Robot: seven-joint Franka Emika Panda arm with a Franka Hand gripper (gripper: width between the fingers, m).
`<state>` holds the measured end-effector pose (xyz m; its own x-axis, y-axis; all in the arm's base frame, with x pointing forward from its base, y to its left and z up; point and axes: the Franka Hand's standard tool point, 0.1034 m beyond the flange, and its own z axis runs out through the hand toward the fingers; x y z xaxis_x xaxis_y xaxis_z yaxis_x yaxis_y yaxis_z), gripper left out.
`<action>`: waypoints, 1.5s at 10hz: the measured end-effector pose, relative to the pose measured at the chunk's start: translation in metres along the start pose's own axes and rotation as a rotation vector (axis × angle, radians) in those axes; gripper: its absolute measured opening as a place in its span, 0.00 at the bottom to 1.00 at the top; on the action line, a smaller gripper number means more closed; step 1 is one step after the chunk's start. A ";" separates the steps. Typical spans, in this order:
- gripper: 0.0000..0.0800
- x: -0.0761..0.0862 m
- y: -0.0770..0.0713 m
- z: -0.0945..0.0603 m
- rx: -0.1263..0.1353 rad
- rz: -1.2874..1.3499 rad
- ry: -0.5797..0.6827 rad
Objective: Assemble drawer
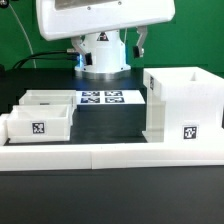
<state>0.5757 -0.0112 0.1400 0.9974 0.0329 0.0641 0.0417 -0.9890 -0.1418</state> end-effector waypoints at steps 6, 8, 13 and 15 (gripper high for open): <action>0.81 -0.026 0.032 0.021 -0.078 -0.046 0.010; 0.81 -0.049 0.064 0.035 -0.111 -0.050 0.027; 0.81 -0.050 0.067 0.036 -0.111 -0.047 0.024; 0.81 -0.051 0.068 0.037 -0.110 -0.048 0.019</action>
Offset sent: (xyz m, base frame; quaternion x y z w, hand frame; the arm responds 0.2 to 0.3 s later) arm -0.0165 -0.0392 -0.0207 -0.1254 -0.0371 -0.0093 0.9914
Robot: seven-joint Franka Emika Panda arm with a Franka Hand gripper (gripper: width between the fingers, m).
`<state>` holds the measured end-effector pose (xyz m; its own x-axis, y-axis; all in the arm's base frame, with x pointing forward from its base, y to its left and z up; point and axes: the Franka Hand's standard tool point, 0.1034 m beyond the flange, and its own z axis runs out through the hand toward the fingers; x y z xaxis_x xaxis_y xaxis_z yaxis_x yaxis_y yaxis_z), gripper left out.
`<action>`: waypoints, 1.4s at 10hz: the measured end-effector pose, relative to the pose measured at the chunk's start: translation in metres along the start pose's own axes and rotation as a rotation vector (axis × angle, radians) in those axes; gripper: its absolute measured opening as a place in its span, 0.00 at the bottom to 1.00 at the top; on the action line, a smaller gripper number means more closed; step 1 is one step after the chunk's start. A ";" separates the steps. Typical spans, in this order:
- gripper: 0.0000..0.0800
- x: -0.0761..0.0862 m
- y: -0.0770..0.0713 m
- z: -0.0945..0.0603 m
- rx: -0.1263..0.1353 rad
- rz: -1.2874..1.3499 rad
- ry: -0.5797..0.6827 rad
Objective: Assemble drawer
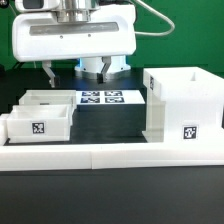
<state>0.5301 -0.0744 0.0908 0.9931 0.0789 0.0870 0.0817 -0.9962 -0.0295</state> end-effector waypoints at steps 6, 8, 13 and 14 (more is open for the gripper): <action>0.81 -0.028 0.018 0.050 0.001 0.023 -0.086; 0.81 -0.035 0.018 0.062 -0.005 0.022 -0.095; 0.81 -0.041 0.020 0.081 -0.014 0.020 -0.103; 0.81 -0.041 0.019 0.081 -0.015 0.020 -0.103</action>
Offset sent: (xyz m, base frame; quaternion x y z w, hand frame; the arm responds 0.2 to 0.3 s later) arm -0.0105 -0.0060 -0.0386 0.0089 0.0021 0.0341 0.9994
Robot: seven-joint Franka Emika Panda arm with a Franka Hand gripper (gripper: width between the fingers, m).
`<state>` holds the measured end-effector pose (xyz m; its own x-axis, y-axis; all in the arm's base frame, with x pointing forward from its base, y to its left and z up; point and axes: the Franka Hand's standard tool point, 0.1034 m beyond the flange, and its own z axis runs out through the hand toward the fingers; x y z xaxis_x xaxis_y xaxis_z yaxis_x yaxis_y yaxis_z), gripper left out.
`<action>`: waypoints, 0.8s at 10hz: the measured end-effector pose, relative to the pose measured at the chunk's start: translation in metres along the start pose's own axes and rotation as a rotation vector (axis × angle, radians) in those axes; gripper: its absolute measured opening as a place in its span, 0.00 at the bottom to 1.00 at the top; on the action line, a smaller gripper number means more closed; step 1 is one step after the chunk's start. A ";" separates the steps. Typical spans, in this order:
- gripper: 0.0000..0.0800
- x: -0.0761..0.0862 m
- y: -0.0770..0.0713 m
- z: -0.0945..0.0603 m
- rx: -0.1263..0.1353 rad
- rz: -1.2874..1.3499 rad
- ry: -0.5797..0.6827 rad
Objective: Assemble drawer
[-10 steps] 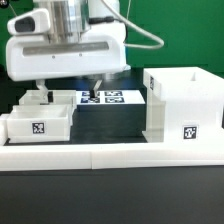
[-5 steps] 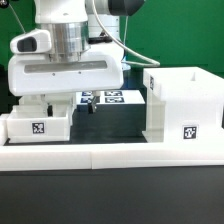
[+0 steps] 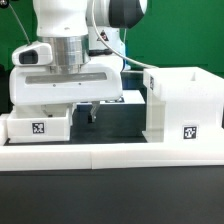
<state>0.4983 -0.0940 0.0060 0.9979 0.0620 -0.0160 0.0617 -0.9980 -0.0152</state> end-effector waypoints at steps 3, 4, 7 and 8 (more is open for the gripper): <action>0.58 0.000 0.000 0.000 0.000 0.000 0.000; 0.35 0.000 0.000 0.000 0.000 0.000 0.000; 0.05 0.000 0.000 0.000 0.000 -0.001 0.000; 0.05 0.000 0.000 0.000 0.000 0.000 0.000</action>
Offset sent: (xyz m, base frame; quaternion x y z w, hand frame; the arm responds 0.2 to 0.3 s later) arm 0.0000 0.0000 0.0000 0.0000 0.0000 0.0000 1.0000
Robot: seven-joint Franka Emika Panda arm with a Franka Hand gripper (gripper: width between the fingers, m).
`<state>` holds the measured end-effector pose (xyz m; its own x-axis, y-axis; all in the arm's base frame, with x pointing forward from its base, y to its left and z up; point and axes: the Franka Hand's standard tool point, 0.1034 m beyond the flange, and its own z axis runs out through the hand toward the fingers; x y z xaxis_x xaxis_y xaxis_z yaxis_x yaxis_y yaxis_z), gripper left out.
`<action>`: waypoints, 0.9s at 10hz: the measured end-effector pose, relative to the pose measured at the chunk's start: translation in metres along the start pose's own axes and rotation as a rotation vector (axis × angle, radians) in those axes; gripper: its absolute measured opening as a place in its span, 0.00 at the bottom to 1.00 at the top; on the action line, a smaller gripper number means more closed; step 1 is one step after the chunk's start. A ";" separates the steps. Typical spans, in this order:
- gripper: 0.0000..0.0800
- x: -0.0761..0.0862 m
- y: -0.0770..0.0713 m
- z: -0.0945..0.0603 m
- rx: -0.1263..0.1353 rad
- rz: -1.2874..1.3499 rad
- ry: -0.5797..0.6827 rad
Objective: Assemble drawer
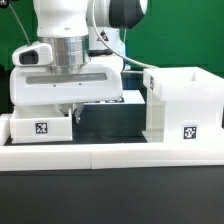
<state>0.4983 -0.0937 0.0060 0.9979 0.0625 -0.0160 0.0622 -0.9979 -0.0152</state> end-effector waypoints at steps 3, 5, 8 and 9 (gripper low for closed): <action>0.05 0.000 0.000 0.000 0.000 0.000 0.000; 0.05 0.006 -0.006 -0.009 0.001 -0.016 0.010; 0.05 0.019 -0.025 -0.033 0.003 -0.099 0.033; 0.05 0.021 -0.028 -0.038 0.015 -0.154 0.020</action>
Offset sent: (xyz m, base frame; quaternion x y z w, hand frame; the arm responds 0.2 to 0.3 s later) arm 0.0000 0.0000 0.0000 0.0000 0.0000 0.0000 1.0000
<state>0.5183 -0.0654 0.0444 0.9767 0.2147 0.0072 0.2148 -0.9762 -0.0306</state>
